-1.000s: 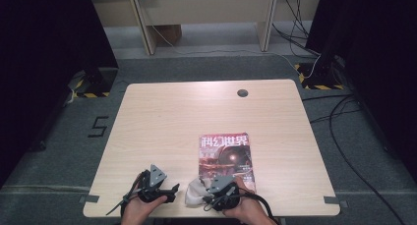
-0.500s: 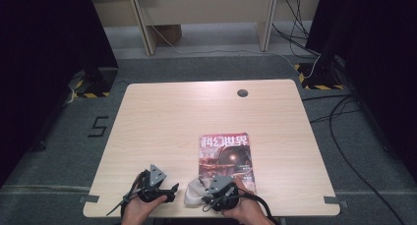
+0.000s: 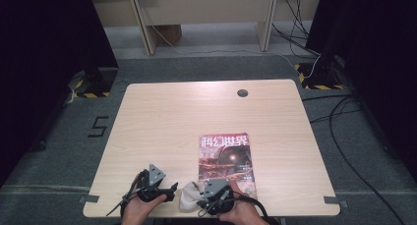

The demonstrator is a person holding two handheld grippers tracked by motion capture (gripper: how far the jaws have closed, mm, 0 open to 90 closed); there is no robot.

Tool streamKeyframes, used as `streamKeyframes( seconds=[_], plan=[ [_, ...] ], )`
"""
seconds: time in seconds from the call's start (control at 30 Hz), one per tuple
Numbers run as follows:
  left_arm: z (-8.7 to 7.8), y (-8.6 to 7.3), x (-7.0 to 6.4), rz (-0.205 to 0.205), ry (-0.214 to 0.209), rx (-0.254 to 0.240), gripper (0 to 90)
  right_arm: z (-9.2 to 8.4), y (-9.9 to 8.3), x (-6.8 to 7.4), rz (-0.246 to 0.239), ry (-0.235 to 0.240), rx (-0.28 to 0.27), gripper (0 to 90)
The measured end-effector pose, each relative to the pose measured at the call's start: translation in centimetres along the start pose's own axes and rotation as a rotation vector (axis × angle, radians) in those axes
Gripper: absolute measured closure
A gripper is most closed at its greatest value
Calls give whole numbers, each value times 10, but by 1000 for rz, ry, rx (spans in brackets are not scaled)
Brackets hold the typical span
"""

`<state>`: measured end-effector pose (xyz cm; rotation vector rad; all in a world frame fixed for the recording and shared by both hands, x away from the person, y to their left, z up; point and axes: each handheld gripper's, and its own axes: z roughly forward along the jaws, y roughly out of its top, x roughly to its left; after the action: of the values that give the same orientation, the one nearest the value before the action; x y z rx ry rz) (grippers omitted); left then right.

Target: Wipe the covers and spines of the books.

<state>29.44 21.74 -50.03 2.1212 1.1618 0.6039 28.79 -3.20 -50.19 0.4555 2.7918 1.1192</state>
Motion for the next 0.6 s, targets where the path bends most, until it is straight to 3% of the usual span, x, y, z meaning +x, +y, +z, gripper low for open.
streamKeyframes(
  seconds=[0.23, 0.6],
  plan=[
    [-1, 0, 0, 0, -2, -2, 162, -4, -2, -7, 43, 12, 2, 686],
    [-1, 0, 0, 0, -3, -3, 162, -20, -16, -29, 97, -64, 11, 688]
  ],
)
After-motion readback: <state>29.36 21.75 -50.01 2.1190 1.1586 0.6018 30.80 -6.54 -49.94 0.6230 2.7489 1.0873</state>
